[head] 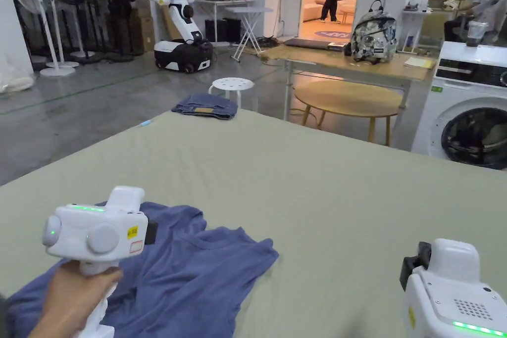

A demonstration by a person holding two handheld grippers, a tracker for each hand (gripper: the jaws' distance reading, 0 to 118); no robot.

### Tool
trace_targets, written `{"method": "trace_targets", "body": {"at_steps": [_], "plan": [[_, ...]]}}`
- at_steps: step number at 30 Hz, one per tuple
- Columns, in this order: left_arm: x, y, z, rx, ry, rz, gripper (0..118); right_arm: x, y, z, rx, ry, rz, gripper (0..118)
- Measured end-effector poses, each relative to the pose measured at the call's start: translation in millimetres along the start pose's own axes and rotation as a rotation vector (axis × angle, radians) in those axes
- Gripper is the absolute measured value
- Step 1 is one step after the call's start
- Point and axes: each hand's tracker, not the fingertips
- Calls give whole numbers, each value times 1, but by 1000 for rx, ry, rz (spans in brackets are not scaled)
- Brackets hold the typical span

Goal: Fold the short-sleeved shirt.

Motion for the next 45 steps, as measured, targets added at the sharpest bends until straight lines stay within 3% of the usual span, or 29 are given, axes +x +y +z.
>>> {"method": "trace_targets", "body": {"at_steps": [3, 6, 10, 16, 19, 21, 23, 27, 31, 38, 45], "plan": [[-19, -3, -21, -92, -65, 15, 0, -8, -5, -2, -22, 9, 14, 0], [-32, -5, -52, -192, -178, 27, 16, -12, -11, -7, -56, 18, 24, 0], [-30, -15, -74, -316, -208, 63, 76, -11, -17, -9, -82, 15, 27, 0], [-5, -42, -105, -414, -41, -3, 77, -4, -25, -16, -111, -1, 42, 0], [14, -47, -107, -357, 15, -141, 67, 0, -24, -14, -118, -9, 45, 0], [16, -47, -114, -335, -10, -142, 42, 3, -24, -13, -118, -15, 49, 0], [18, -46, -115, -319, 11, -135, 0, 6, -23, -12, -120, -21, 51, 0], [21, -55, -99, -296, -6, -110, 0, 13, -23, -9, -124, -31, 45, 0], [17, -36, -72, -148, -23, -72, 0, 21, -23, -12, -126, -38, 34, 0], [26, 33, 4, 89, -76, -75, 0, 29, -16, -2, -98, -53, 13, 0], [72, 111, 66, 280, -159, -151, 0, 47, -1, 12, -48, -93, -18, 0]]}}
